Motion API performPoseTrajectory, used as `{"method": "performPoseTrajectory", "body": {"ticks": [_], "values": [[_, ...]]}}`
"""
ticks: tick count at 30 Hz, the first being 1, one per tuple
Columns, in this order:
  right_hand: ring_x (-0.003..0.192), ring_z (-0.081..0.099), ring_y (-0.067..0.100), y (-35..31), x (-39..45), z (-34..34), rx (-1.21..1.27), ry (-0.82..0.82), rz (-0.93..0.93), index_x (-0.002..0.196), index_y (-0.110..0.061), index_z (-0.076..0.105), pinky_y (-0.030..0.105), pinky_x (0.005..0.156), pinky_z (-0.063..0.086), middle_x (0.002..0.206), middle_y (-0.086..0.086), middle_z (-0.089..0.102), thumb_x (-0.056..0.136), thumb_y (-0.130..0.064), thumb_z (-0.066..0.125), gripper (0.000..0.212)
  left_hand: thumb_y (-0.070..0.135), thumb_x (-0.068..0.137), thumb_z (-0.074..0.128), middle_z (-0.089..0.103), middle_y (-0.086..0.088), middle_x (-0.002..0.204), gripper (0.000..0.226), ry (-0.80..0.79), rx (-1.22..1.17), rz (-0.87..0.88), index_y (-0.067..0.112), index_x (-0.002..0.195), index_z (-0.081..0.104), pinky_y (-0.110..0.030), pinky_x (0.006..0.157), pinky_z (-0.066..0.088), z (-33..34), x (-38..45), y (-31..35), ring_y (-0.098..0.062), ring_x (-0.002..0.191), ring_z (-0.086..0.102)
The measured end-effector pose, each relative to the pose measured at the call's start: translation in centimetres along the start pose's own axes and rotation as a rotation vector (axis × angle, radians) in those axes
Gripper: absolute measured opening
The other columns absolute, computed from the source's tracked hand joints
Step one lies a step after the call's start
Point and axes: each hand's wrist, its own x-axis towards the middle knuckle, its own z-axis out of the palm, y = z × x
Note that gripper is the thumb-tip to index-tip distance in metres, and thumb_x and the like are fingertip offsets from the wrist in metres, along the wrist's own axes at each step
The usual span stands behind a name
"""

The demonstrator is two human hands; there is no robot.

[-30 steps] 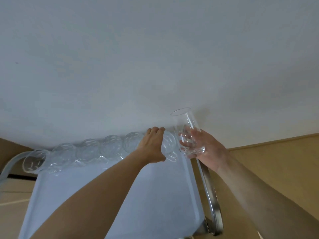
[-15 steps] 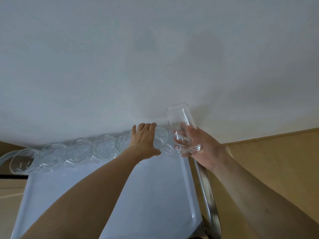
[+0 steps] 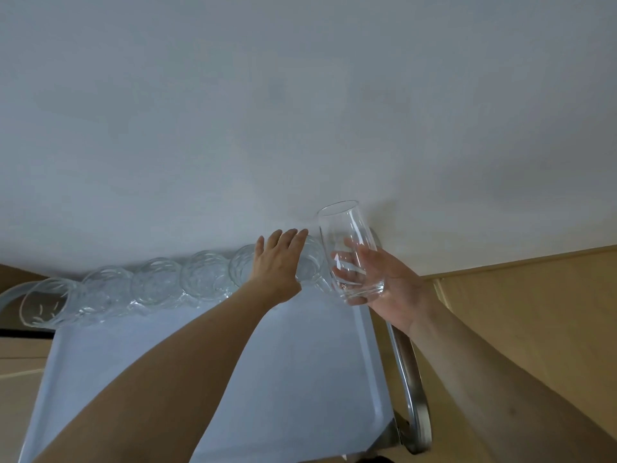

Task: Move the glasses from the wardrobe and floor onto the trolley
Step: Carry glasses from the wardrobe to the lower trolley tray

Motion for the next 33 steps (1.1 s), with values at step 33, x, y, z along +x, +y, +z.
{"method": "performPoseTrajectory", "body": {"ticks": [33], "values": [[0.101, 0.061, 0.039, 23.3, -11.0, 23.3, -0.145, 0.089, -0.051, 0.124, -0.014, 0.064, 0.037, 0.065, 0.057, 0.121, 0.015, 0.066, 0.091, -0.028, 0.070, 0.036, 0.044, 0.090, 0.065, 0.036, -0.004, 0.158, 0.079, 0.283, -0.325, -0.068, 0.019, 0.156, 0.029, -0.044, 0.119, 0.028, 3.5, -31.3, -18.6, -0.028, 0.147, 0.028]]}}
